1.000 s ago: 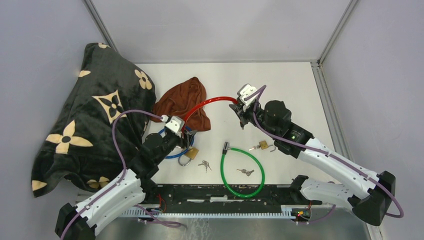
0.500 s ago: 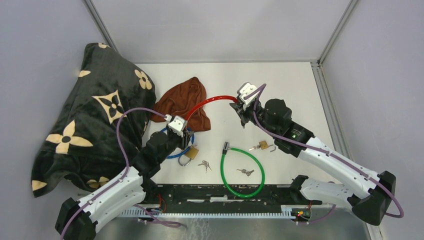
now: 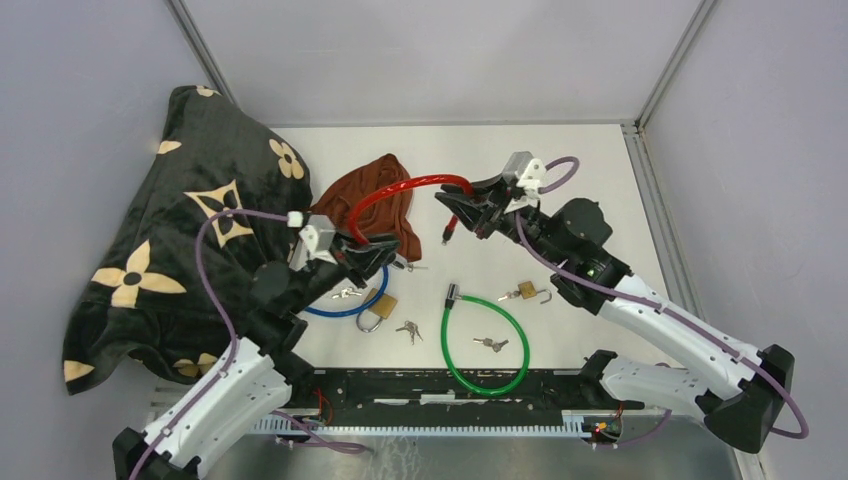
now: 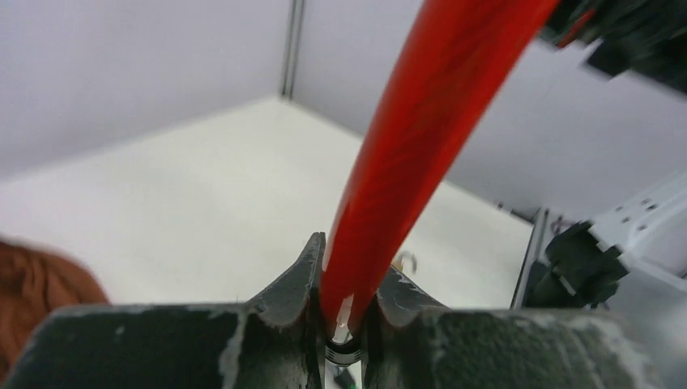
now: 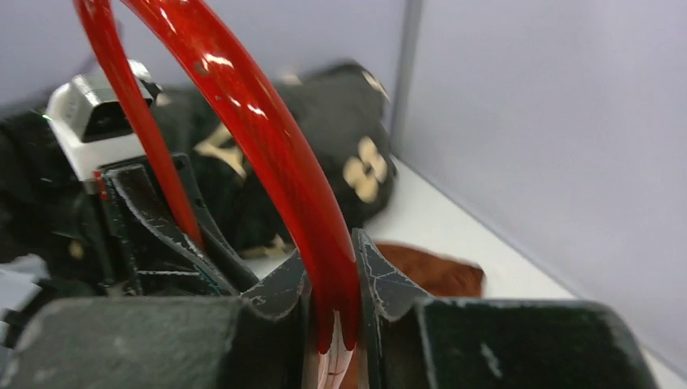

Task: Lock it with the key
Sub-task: Adjust the lock.

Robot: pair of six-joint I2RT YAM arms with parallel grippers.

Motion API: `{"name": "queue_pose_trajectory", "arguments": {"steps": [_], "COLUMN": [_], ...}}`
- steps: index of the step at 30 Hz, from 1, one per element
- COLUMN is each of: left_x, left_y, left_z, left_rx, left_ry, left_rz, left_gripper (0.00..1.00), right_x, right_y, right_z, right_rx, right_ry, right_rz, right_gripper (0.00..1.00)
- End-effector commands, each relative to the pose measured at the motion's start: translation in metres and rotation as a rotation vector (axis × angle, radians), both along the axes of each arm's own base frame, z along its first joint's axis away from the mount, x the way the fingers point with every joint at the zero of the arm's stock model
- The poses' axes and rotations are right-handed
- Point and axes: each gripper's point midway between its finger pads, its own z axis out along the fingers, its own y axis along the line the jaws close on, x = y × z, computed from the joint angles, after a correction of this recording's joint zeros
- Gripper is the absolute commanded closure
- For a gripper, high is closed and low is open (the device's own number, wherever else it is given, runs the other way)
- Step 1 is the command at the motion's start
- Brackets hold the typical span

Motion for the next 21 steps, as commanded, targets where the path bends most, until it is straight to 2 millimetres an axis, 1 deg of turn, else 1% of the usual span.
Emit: {"name": "queue_pose_trajectory", "arguments": {"steps": [1, 4, 7, 9, 10, 13, 15, 16, 18, 19, 21], "left_x": [-0.053, -0.068, -0.088, -0.095, -0.103, -0.132, -0.144, -0.148, -0.16, -0.164, -0.165], "left_y": [0.014, 0.027, 0.038, 0.043, 0.041, 0.036, 0.034, 0.033, 0.029, 0.027, 0.026], "left_z": [0.106, 0.118, 0.129, 0.131, 0.128, 0.123, 0.126, 0.125, 0.118, 0.115, 0.115], "left_rx": [-0.22, -0.239, -0.246, -0.207, -0.158, -0.05, -0.034, -0.021, 0.037, 0.057, 0.076], "left_ry": [-0.286, -0.379, -0.494, -0.59, -0.654, -0.831, -0.889, -0.914, -1.001, -1.032, -1.072], "left_rz": [-0.157, -0.162, -0.171, -0.147, -0.174, -0.278, -0.327, -0.35, -0.425, -0.451, -0.461], "left_gripper": [0.98, 0.98, 0.98, 0.98, 0.98, 0.98, 0.98, 0.98, 0.98, 0.98, 0.98], "right_x": [-0.071, -0.088, -0.104, -0.114, -0.117, -0.125, -0.129, -0.13, -0.135, -0.138, -0.142], "right_y": [0.0, -0.002, -0.004, -0.002, 0.001, 0.01, 0.013, 0.013, 0.011, 0.009, 0.008], "right_z": [0.116, 0.136, 0.154, 0.163, 0.166, 0.164, 0.162, 0.161, 0.161, 0.162, 0.161], "right_rx": [0.408, 0.51, 0.605, 0.634, 0.635, 0.636, 0.642, 0.643, 0.648, 0.651, 0.652], "right_ry": [-0.2, -0.24, -0.289, -0.299, -0.296, -0.273, -0.268, -0.261, -0.26, -0.261, -0.26], "right_rz": [0.323, 0.394, 0.473, 0.535, 0.561, 0.616, 0.637, 0.642, 0.65, 0.654, 0.656], "right_gripper": [1.0, 1.0, 1.0, 1.0, 1.0, 1.0, 1.0, 1.0, 1.0, 1.0, 1.0]}}
